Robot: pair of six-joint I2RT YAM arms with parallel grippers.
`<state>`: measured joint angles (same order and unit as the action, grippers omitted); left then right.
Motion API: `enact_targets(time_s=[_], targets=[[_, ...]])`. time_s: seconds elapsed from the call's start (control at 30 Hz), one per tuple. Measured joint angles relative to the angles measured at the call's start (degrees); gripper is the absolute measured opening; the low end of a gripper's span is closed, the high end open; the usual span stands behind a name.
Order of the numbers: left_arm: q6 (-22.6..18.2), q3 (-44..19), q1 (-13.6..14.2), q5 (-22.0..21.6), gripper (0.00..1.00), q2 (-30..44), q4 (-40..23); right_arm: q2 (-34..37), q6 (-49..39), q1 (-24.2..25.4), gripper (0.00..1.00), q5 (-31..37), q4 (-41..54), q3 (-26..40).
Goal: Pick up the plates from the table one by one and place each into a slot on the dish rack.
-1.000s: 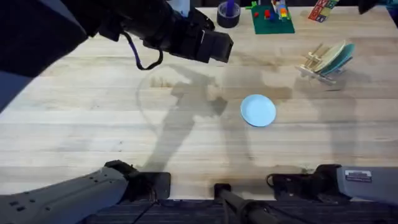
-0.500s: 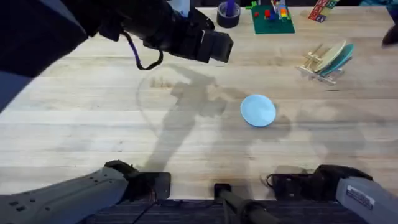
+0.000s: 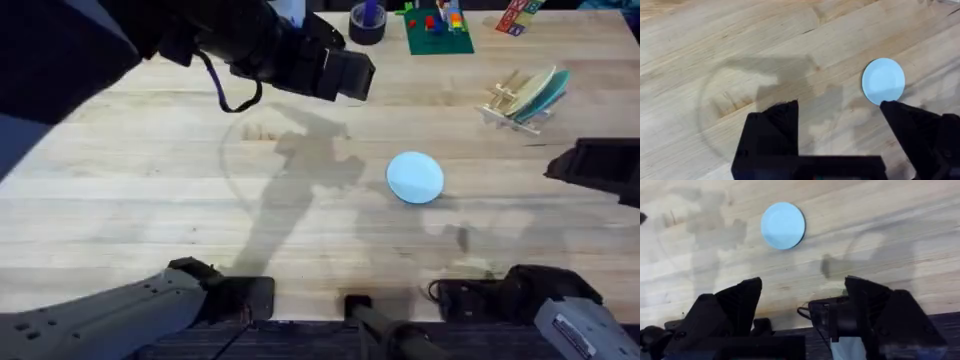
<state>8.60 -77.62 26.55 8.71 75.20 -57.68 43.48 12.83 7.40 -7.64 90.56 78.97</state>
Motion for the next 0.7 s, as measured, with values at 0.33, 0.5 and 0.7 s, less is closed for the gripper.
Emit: enact_targets(time_s=[0.33, 0.5, 0.7], targets=[[0.42, 0.0, 0.0, 5.12, 0.139, 0.0, -0.28, 0.0, -0.71, 0.0, 0.995, -0.76, 0.56, -0.07], [0.42, 0.56, -0.71, 10.45, 0.045, 0.0, 0.55, 0.0, -0.91, 0.0, 0.995, -0.76, 0.94, -0.07], [0.48, 11.17, -5.61, 27.46, 0.044, 0.0, 13.52, 0.0, -0.91, 0.0, 0.995, -0.76, 0.97, -0.07]])
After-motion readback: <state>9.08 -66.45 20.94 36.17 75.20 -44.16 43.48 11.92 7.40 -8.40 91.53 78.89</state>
